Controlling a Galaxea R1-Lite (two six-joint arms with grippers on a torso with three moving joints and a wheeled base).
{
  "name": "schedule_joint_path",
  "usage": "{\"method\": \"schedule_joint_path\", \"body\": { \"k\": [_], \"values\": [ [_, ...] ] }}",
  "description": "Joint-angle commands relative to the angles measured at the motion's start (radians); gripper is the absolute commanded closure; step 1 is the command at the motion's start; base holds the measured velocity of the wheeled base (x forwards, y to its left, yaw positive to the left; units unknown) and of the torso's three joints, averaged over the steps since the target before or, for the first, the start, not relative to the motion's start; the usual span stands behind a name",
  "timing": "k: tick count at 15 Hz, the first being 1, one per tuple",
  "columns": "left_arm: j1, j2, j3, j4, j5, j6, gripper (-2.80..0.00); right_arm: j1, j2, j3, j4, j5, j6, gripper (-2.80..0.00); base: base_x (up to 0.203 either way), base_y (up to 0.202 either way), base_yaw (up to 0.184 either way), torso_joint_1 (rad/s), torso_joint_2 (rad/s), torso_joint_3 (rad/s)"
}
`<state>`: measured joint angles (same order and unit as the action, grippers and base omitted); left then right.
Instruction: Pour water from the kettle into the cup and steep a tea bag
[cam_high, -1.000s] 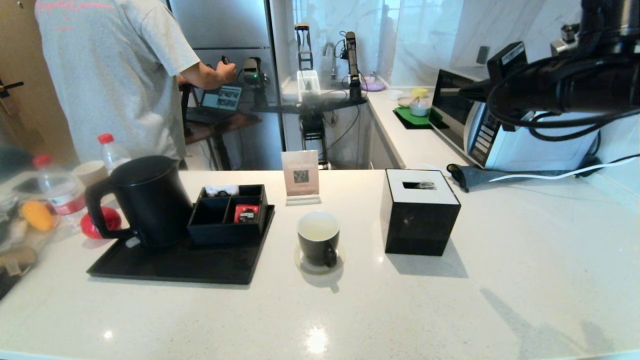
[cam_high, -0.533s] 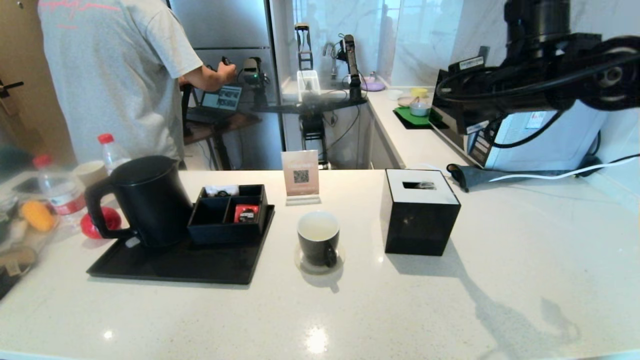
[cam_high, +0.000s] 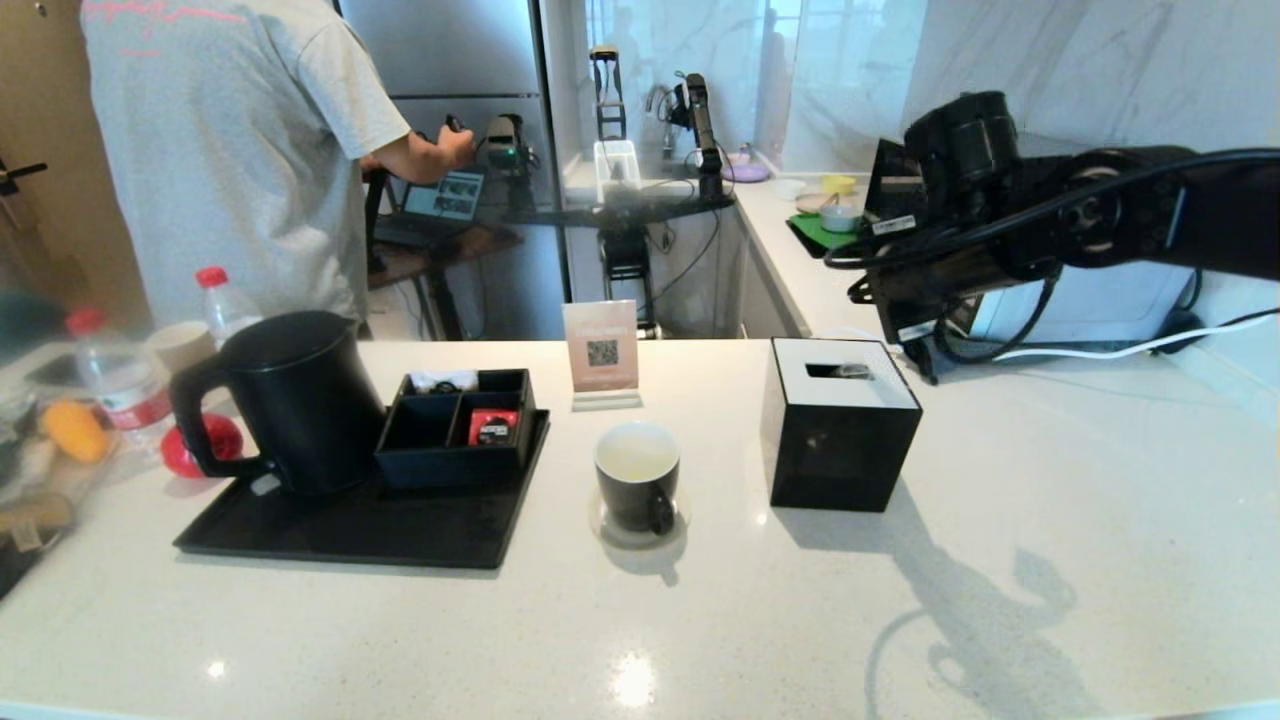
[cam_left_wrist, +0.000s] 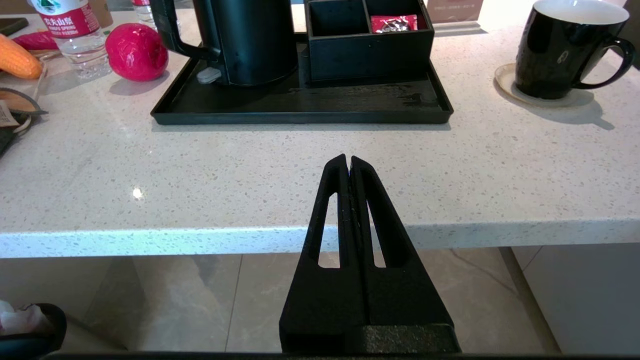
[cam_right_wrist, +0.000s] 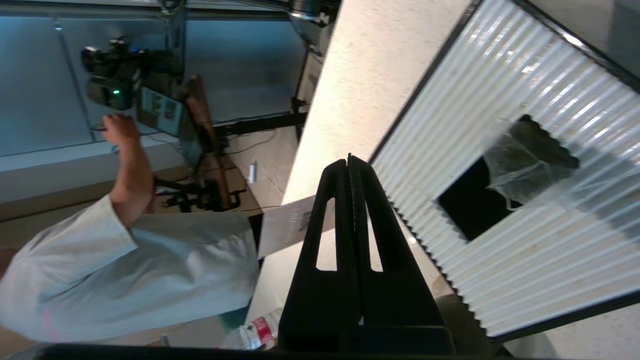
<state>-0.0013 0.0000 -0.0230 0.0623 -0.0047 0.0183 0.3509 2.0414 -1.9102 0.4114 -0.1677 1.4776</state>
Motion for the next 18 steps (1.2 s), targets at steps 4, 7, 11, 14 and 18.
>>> {"method": "schedule_joint_path", "body": {
  "k": [4,7,11,14,18],
  "values": [
    [0.0,0.0,0.0,0.001,0.0,0.0,0.0,-0.001,0.011,0.005,0.084,0.005,0.015,0.0,0.0,0.0,0.0,0.0,0.0,0.0],
    [0.0,0.0,0.0,0.001,0.0,-0.001,0.0,-0.001,0.027,0.009,0.087,0.004,0.013,0.0,0.0,0.0,0.0,0.0,0.0,0.0],
    [0.001,0.0,0.0,0.001,0.0,0.0,0.0,-0.003,0.058,0.014,0.098,0.005,0.015,0.0,0.0,0.0,0.0,0.0,0.0,0.0],
    [0.0,0.0,0.0,0.001,0.0,0.0,0.0,-0.003,0.081,0.008,0.091,0.002,0.014,0.0,0.0,0.0,0.0,0.0,0.0,0.0],
    [0.0,0.0,0.0,0.001,0.0,0.0,0.0,-0.007,0.098,0.007,0.087,0.001,0.013,0.0,0.0,0.0,0.0,0.0,0.0,0.0]
  ]
}}
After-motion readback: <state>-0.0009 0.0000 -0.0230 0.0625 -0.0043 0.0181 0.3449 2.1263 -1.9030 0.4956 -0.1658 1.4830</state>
